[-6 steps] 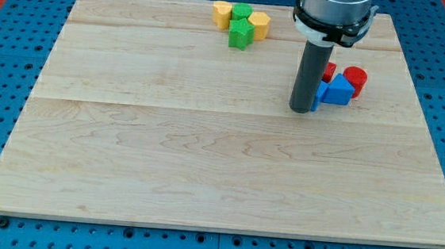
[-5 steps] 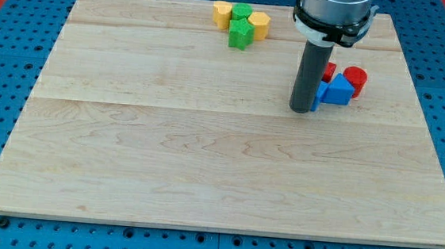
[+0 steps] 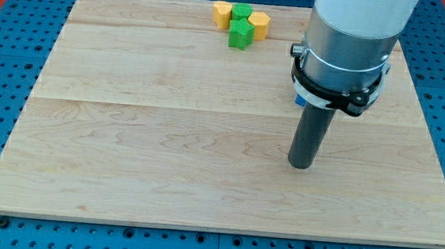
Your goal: Separate the yellow heart from green circle
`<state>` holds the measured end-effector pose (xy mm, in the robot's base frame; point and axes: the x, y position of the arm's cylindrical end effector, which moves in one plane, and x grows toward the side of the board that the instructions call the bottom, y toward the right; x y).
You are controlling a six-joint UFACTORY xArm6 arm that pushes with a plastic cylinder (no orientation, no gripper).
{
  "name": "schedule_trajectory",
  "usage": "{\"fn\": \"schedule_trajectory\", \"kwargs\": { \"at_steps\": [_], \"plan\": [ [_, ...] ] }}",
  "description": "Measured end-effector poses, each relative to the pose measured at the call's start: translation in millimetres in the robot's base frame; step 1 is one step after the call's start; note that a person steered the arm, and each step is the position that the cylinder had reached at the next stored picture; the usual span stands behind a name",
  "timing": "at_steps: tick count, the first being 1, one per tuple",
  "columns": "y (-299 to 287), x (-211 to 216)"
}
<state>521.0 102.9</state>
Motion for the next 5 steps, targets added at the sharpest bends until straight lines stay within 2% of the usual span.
{"fn": "schedule_trajectory", "kwargs": {
  "at_steps": [3,5],
  "plan": [
    [19.1,0.0],
    [106.5,0.0]
  ]
}}
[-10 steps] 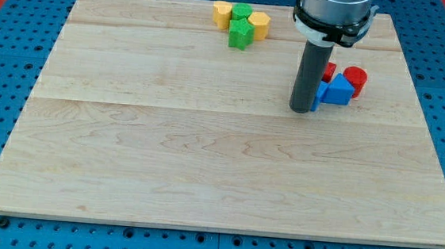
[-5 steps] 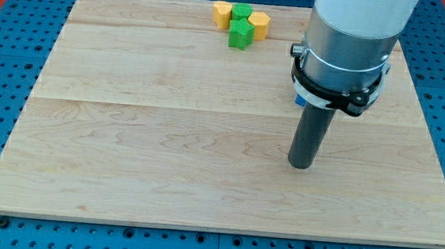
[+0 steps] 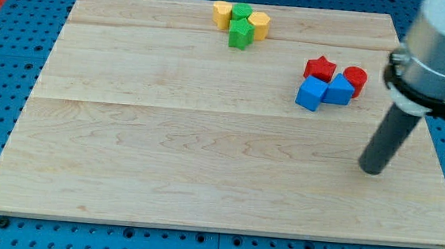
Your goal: Separate the yellow heart from green circle
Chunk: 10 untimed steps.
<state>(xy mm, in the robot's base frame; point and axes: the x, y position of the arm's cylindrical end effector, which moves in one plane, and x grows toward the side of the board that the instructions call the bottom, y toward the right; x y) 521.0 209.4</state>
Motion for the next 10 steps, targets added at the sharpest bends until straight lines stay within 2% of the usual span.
{"fn": "schedule_trajectory", "kwargs": {
  "at_steps": [1,4,7,8,10],
  "plan": [
    [40.9,-21.9],
    [45.6,-183.1],
    [-116.7,-311.5],
    [-167.4,-328.6],
    [-246.3,-296.2]
  ]
}}
